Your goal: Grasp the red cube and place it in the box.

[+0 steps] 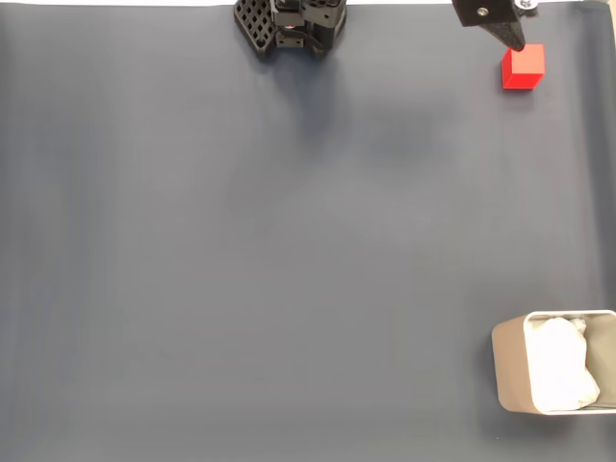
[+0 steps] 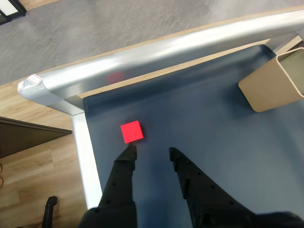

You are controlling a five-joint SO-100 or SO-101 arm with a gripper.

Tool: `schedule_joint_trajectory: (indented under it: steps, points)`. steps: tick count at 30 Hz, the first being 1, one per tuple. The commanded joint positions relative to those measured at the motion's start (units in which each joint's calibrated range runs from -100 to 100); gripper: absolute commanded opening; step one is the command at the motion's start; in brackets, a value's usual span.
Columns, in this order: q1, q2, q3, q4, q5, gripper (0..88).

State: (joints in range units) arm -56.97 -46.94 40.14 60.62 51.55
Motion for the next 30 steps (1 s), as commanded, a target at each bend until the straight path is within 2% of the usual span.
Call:
schedule_joint_trajectory:
  steps: [1, 14, 30]
  points:
    - [-1.3, -2.0, 1.3, -2.3, 0.8, 20.3]
    - [-3.7, -4.3, 10.6, -10.5, 3.0, 30.7]
    - [-3.8, -2.0, 20.0, -23.1, 5.0, 36.5]
